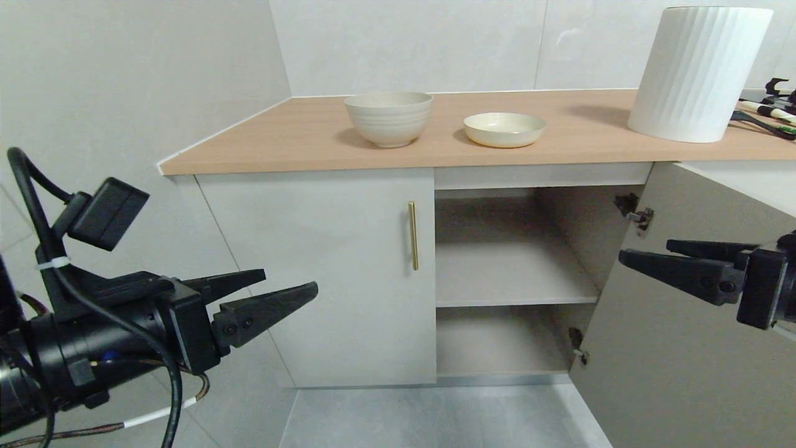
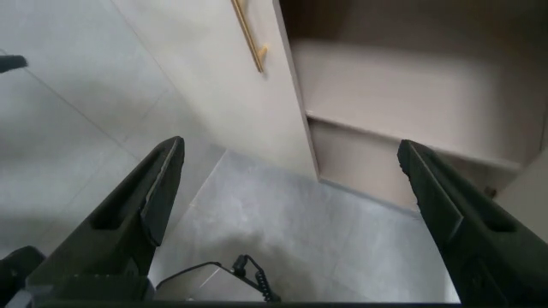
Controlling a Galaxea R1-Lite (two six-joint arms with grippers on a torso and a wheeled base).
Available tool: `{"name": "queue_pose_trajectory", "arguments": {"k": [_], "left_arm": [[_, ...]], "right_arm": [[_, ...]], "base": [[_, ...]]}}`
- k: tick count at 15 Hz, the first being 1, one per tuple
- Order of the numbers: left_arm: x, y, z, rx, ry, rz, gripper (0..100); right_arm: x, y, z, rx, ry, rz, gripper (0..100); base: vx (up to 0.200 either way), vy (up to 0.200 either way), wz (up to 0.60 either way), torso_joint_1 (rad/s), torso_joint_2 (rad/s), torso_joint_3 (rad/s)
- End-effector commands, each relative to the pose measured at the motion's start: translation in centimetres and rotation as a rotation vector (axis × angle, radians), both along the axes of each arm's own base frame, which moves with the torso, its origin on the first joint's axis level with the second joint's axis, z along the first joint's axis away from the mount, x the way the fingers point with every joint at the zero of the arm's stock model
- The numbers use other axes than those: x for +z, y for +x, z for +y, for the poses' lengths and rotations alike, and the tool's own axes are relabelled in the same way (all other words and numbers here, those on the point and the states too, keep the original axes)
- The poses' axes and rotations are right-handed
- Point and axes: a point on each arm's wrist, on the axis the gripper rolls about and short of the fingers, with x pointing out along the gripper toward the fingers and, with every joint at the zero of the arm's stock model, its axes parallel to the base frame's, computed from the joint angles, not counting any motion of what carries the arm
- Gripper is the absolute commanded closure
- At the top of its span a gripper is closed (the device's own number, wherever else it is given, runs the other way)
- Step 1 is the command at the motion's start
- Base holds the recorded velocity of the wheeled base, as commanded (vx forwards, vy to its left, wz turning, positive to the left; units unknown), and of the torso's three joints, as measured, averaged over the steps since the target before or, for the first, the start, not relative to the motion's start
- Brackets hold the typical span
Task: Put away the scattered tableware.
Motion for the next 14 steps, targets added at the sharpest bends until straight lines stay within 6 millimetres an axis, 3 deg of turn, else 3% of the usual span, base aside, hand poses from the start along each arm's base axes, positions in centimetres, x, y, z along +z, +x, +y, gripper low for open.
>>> {"name": "queue_pose_trajectory", "arguments": {"k": [1,10,14], "left_arm": [[1.06,-0.31,0.54,0.021,-0.017,-0.037,0],[0.90,-0.18,0.51,0.021,-0.014,-0.028,0],[1.07,-0.26,0.55,0.022,-0.019,-0.037,0]], "right_arm": [[0.06,-0.12,-0.02,0.002,0.001,-0.002,0],[0.09,-0.78,-0.32,0.012,0.013,-0.011,0],[-0.12,-1.01,-0.42,0.023,0.014,-0.011,0]], "base": [[0.200,0.000,0.00,0.002,0.00,0.002],[0.200,0.000,0.00,0.004,0.00,0.000],[0.000,0.000,0.00,0.000,0.00,0.000]]}}
